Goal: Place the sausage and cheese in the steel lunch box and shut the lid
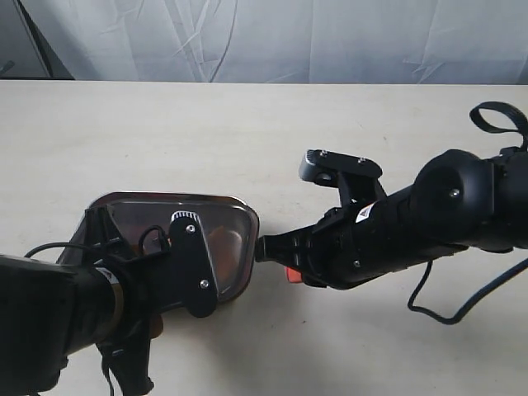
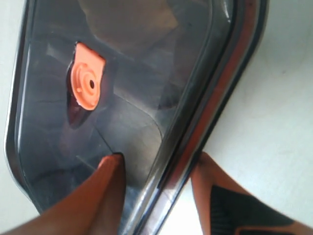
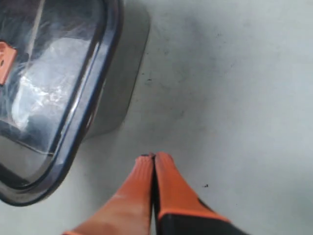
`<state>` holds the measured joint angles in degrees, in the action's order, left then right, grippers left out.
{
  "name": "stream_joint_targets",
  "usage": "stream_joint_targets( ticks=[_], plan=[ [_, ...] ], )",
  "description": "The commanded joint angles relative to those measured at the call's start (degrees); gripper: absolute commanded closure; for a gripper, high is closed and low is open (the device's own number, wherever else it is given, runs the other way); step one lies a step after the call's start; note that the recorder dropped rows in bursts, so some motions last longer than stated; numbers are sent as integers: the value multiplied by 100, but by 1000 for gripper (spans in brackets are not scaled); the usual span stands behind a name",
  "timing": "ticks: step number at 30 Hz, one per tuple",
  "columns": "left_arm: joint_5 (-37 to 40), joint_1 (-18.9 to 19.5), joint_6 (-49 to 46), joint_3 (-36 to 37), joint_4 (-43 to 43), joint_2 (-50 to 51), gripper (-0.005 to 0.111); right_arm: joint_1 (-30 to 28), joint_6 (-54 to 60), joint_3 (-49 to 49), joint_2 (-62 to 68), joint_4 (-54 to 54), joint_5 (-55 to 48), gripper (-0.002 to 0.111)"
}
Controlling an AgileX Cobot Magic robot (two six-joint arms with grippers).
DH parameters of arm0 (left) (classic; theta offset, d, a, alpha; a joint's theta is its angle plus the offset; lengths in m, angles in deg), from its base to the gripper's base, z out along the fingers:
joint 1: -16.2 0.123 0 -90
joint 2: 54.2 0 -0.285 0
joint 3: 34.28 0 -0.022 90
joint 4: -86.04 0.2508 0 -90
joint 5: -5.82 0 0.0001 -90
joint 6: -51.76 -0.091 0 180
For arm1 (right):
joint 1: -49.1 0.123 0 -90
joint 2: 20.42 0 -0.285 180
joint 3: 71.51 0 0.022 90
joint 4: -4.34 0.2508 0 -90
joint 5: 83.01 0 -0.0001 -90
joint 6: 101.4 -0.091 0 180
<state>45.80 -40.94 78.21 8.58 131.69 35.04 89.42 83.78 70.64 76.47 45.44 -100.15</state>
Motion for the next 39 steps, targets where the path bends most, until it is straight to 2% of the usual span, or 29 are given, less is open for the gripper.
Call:
stream_joint_targets(
  ticks=[1, 15, 23, 39],
  plan=[
    [27, -13, 57, 19, -55, -2, 64, -33, 75, -27, 148, 226, 126, 108],
    [27, -13, 94, 19, -55, -2, 64, -22, 75, 6, 278, 1228, 653, 108],
    [109, -13, 100, 19, -119, -2, 64, 373, 122, 438, 602, 1200, 714, 108],
    [302, -13, 85, 19, -346, -2, 64, 383, 122, 438, 613, 1204, 1017, 108]
  ],
)
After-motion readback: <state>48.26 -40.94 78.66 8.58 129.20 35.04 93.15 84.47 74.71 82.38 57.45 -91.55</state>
